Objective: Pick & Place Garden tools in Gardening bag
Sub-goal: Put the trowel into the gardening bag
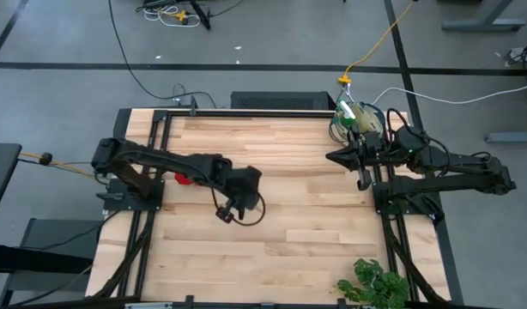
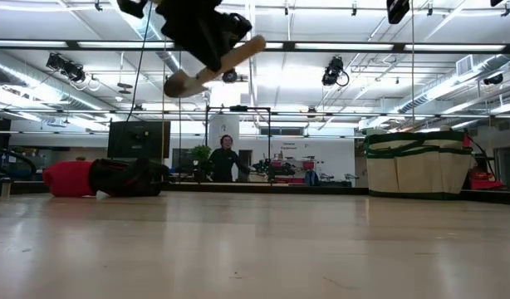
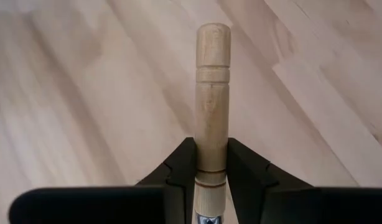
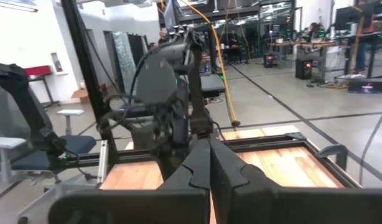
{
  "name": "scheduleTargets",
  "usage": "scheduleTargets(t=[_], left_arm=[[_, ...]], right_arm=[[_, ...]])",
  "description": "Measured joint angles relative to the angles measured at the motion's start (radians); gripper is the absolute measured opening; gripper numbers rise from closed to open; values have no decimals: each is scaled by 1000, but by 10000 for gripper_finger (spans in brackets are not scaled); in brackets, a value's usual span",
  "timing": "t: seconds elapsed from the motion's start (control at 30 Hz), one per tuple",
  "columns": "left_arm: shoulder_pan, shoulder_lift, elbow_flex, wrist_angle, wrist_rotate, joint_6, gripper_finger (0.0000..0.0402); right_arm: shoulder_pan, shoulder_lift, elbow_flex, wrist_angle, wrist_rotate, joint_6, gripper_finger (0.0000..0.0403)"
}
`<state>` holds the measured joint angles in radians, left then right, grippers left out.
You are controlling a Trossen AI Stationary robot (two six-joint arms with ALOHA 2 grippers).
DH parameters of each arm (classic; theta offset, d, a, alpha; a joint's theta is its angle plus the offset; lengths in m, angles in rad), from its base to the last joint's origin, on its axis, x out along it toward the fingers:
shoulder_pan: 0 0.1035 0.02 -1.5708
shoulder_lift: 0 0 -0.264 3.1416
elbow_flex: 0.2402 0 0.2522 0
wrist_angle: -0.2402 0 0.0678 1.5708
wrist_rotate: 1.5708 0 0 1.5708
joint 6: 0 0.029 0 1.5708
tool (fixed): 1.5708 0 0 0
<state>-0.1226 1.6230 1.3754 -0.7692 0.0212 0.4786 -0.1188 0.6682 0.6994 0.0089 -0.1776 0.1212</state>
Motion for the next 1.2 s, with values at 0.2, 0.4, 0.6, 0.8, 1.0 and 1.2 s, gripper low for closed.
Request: scheduleTargets(t=[0.2,0.4,0.6,0.8,1.0,1.2], left_arm=[[57,-67,0,10,-2,-51,75],[109,-94,0,44,-1,-77,74],[150,-95,0,201,55,-128,75],[196,-95,0,405,84,-210,74],[239,-95,0,560,118,-286,75],[261,-95,0,660,119,-321,74]], right_arm=[[0,0,0,6,13,-32,0],[0,0,0,8,13,-34,0],[0,0,0,57,13,-52,0],[0,0,0,114,31,-61,0],[0,0,0,126,58,-77,0],[0,0,0,126,80,-77,0]])
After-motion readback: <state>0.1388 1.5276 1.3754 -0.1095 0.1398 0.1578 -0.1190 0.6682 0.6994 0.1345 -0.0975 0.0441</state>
